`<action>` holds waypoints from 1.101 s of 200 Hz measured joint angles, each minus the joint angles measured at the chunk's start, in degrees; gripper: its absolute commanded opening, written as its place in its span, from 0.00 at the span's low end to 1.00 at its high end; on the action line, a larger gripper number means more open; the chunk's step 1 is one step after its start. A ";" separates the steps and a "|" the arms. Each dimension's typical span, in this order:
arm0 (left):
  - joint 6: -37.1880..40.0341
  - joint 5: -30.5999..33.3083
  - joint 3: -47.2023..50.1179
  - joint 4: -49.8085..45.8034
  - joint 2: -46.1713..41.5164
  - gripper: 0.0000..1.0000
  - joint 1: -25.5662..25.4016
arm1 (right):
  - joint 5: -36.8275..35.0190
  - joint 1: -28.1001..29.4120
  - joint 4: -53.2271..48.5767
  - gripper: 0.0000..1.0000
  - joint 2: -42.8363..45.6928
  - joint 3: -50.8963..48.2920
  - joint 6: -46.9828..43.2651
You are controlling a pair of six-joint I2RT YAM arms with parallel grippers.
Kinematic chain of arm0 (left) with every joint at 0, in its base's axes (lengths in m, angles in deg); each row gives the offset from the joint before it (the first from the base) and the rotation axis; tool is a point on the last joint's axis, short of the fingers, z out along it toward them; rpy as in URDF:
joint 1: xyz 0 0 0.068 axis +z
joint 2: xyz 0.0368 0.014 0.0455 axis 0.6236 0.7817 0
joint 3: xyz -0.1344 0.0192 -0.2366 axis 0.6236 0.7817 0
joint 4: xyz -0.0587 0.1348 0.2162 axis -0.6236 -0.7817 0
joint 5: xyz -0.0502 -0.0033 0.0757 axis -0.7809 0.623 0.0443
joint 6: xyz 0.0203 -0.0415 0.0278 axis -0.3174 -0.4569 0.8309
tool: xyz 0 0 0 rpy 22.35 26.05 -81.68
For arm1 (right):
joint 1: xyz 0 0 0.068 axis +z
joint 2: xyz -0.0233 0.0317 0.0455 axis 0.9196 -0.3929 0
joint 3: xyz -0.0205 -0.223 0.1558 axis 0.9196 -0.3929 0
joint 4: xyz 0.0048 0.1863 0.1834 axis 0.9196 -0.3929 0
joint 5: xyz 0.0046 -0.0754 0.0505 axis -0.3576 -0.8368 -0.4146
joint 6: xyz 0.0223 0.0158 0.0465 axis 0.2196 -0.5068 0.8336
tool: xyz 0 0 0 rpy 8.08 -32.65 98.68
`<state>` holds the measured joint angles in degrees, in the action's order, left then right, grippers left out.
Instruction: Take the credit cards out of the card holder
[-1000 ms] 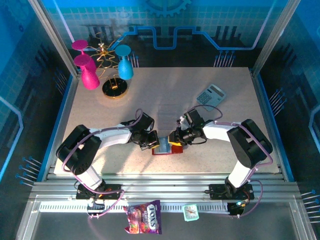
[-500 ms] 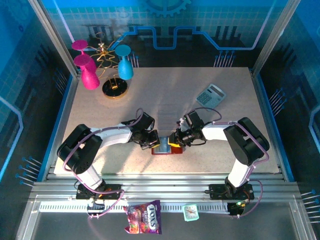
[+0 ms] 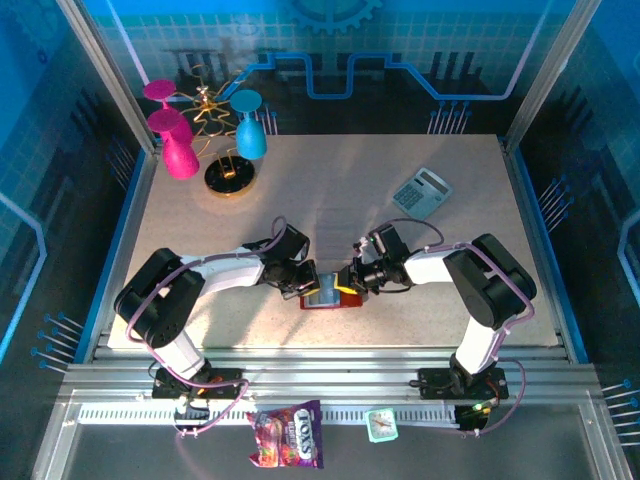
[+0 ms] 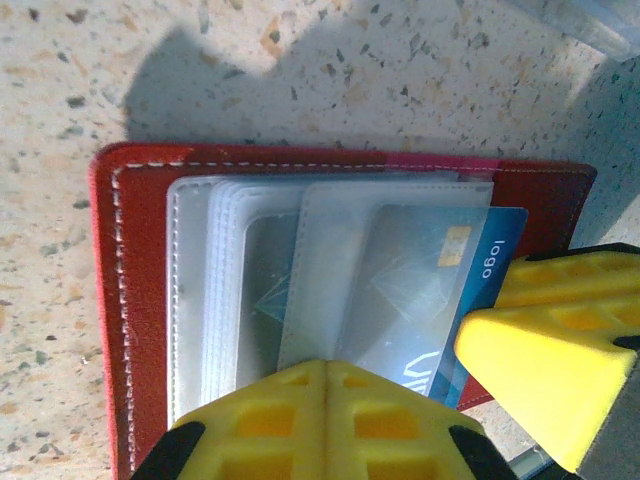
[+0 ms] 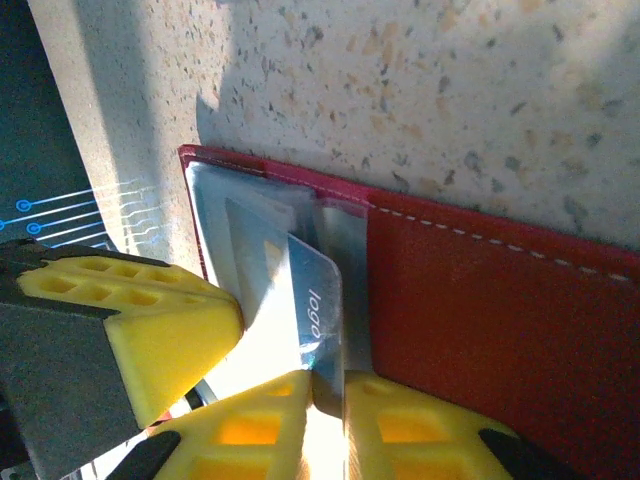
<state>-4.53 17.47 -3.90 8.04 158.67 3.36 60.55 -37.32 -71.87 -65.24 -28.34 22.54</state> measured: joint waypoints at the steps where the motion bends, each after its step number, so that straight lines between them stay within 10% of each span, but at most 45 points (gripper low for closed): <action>1: 0.02 0.00 0.00 0.00 0.00 0.03 0.00 | 0.00 0.00 0.02 0.14 0.00 0.00 0.04; 220: 0.22 2.82 0.00 -3.48 -1.53 0.03 -0.07 | -0.50 -2.38 -5.75 0.11 4.15 -1.05 -2.73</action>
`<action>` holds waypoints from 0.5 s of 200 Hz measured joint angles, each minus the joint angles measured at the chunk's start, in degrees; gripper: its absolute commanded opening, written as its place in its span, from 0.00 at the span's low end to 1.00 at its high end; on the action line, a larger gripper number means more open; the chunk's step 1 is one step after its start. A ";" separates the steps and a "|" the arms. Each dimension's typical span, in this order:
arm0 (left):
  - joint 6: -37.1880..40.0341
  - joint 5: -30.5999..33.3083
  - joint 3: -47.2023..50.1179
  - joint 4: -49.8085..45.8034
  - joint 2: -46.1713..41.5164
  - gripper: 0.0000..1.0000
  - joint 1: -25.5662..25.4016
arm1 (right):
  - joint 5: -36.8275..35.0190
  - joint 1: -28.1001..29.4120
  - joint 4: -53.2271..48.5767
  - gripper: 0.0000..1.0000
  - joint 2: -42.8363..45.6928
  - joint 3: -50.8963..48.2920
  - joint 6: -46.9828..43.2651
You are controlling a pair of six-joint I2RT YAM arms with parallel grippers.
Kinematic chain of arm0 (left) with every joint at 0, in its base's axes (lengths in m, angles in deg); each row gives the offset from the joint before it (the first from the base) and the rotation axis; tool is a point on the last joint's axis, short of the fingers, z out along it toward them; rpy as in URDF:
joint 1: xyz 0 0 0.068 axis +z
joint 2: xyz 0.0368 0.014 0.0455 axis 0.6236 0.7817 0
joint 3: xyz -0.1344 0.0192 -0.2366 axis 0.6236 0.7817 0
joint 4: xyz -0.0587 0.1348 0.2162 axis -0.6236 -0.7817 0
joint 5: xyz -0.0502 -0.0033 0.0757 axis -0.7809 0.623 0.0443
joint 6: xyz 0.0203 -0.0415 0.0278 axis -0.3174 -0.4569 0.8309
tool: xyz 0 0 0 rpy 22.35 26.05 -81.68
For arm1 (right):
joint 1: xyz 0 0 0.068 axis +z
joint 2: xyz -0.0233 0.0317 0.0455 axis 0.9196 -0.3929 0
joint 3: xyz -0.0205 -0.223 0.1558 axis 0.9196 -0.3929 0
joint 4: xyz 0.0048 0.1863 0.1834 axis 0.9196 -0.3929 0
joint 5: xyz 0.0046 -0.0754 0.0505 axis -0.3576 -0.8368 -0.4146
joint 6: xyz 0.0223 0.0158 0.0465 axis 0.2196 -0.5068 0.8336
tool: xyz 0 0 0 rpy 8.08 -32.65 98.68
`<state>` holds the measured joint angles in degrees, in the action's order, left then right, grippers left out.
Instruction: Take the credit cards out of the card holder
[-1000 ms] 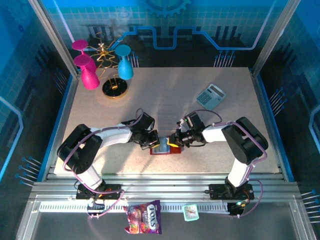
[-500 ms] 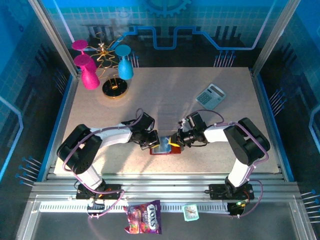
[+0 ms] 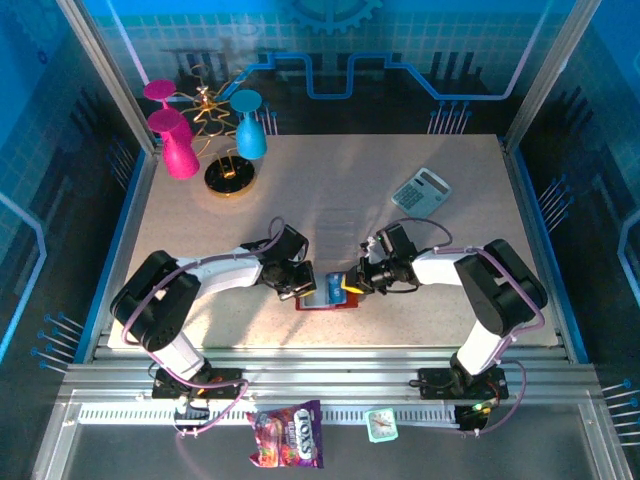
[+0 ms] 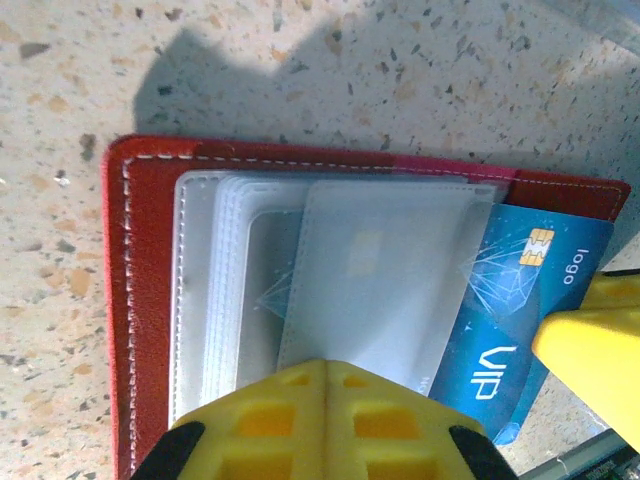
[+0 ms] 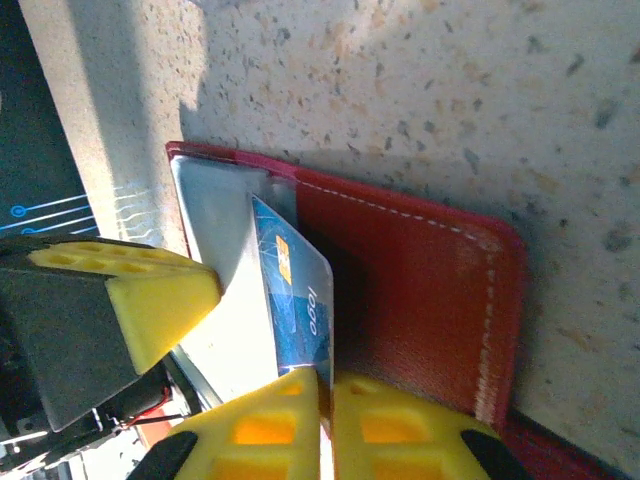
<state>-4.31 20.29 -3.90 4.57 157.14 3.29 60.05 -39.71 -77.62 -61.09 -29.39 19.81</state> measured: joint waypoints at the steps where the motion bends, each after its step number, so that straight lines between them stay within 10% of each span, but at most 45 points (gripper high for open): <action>1: 0.00 0.02 0.00 -0.04 -0.02 0.03 0.00 | -0.02 -0.02 -0.09 0.11 0.02 0.00 0.02; 100: 1.29 1.75 0.09 -1.33 -2.32 0.07 0.02 | -1.81 -0.24 -7.69 0.10 3.32 2.73 -2.47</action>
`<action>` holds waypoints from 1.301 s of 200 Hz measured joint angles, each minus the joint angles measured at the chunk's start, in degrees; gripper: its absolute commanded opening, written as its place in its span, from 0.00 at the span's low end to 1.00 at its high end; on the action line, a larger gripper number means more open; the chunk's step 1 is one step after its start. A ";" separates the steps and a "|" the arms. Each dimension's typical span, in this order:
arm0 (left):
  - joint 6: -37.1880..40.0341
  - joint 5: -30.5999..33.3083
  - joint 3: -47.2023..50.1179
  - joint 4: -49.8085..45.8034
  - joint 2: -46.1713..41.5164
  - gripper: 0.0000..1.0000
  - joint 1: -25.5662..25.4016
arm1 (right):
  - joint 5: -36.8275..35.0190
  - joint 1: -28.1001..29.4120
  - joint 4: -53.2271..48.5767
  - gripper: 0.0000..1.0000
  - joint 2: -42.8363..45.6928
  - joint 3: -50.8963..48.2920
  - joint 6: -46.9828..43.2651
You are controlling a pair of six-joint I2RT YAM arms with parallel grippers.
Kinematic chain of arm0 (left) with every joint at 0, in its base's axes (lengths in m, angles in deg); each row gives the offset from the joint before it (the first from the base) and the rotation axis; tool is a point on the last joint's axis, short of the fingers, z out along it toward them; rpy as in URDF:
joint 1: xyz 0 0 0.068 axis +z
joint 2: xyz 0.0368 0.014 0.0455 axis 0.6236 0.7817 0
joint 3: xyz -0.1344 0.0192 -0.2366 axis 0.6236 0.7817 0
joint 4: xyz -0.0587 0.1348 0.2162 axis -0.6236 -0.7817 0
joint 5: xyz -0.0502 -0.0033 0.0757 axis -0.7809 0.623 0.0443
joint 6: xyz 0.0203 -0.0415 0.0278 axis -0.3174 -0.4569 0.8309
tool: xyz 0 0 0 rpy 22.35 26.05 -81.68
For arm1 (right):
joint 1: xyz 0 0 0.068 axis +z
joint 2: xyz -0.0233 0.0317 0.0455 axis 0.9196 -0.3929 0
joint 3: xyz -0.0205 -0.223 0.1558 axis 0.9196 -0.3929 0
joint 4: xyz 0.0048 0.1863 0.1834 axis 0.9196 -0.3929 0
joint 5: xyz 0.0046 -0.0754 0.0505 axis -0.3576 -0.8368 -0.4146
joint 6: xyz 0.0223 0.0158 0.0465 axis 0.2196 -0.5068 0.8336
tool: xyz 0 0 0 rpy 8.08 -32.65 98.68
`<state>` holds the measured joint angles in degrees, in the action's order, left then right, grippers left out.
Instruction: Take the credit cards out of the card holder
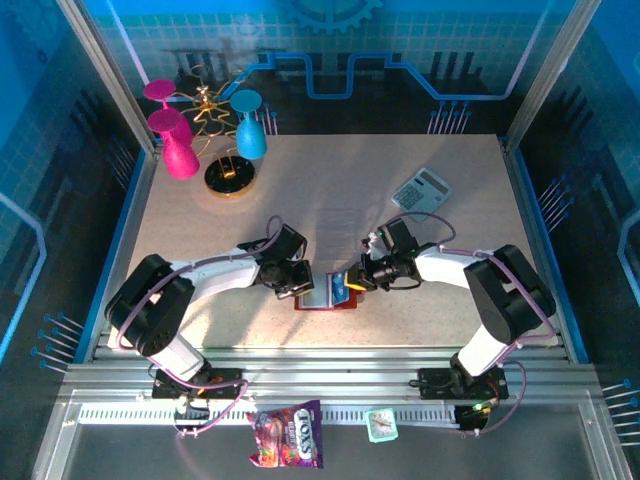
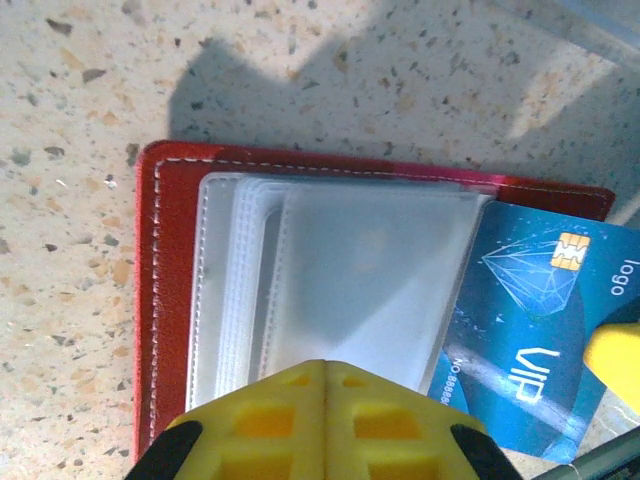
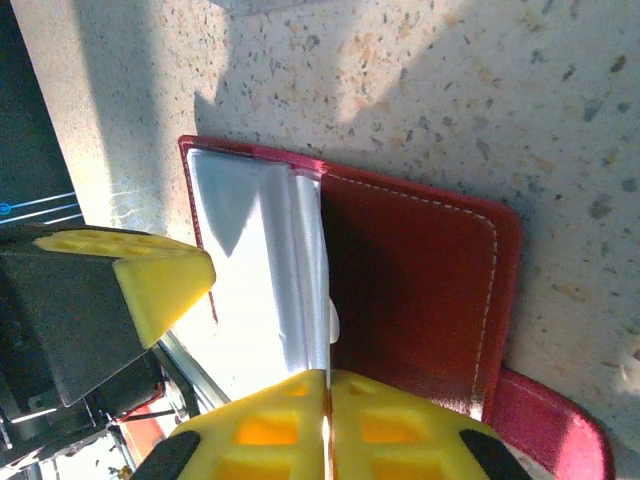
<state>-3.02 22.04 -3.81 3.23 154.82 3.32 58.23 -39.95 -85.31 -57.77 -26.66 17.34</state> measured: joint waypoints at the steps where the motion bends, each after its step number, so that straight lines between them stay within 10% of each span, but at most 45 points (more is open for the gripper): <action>1: 0.00 0.02 0.00 0.02 -0.09 0.07 0.00 | -0.02 0.00 -0.07 0.10 0.02 0.02 -0.02; 260: 6.14 1.42 8.33 -3.82 -18.69 0.14 8.15 | -30.29 9.14 -58.16 0.00 -9.46 50.14 -71.63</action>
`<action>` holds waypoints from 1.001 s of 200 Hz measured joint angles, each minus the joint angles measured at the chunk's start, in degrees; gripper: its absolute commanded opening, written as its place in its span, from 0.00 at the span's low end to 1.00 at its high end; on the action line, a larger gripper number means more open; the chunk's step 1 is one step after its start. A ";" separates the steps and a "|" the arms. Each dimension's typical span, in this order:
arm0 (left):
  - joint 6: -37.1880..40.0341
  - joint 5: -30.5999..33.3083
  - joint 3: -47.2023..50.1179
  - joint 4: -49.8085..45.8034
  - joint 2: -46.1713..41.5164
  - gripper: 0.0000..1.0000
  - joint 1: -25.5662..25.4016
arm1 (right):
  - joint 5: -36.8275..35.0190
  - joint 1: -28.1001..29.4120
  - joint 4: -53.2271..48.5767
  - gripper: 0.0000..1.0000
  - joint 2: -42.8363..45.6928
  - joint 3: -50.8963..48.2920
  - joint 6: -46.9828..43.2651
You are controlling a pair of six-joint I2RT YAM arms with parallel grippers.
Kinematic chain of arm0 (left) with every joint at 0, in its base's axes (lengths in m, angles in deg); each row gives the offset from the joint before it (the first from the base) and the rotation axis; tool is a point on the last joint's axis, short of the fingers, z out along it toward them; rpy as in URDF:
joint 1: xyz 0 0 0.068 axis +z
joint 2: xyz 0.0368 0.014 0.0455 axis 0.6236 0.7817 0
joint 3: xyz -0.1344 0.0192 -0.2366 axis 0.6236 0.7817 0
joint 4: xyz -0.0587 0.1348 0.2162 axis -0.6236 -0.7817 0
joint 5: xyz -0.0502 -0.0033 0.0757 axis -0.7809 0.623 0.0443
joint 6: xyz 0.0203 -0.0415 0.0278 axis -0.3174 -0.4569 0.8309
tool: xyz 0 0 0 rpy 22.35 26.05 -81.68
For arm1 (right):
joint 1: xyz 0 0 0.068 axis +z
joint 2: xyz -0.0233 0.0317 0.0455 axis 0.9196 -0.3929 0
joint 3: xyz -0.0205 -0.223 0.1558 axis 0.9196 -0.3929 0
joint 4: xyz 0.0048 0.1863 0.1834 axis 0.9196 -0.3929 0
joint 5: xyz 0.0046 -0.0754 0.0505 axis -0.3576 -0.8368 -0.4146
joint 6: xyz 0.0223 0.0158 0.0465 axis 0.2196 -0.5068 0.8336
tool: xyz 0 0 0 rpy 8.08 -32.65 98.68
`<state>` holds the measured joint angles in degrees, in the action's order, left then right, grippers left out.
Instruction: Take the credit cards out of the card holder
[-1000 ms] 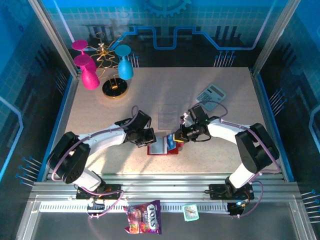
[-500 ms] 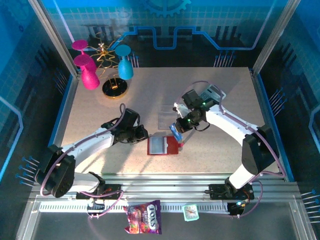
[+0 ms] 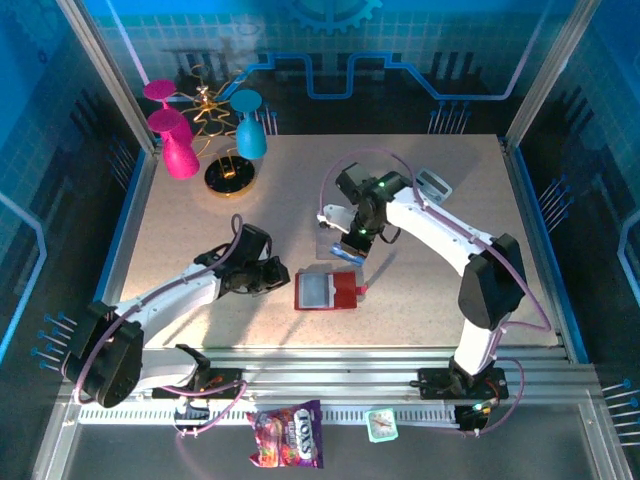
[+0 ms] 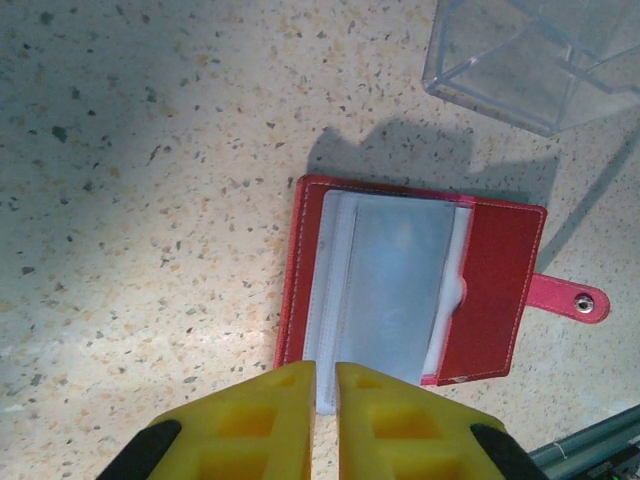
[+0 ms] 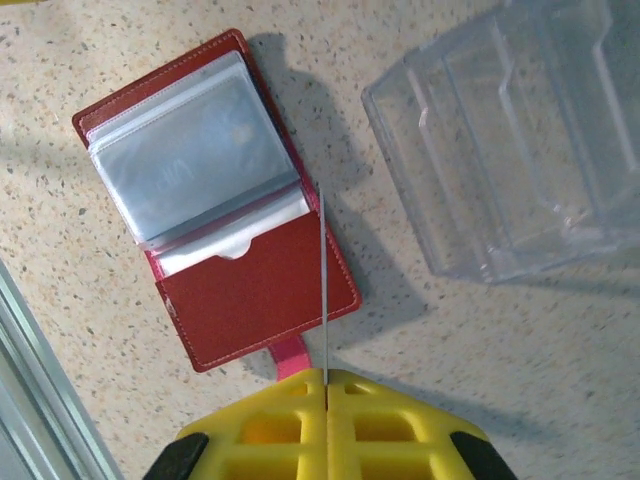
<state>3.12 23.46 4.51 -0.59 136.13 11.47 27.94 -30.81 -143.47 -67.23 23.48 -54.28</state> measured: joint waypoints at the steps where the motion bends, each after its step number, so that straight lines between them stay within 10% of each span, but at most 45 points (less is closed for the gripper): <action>1: 0.00 0.00 0.02 0.00 -0.02 0.14 0.00 | -0.02 0.02 -0.13 0.00 -0.09 0.17 -0.17; 200: -0.28 0.00 2.29 0.39 -1.66 0.14 0.74 | -2.10 -1.31 -21.00 0.00 -30.29 43.06 -17.88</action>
<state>2.83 23.46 6.81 -0.20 134.47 12.21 25.84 -32.12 -164.48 -97.52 66.54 -72.16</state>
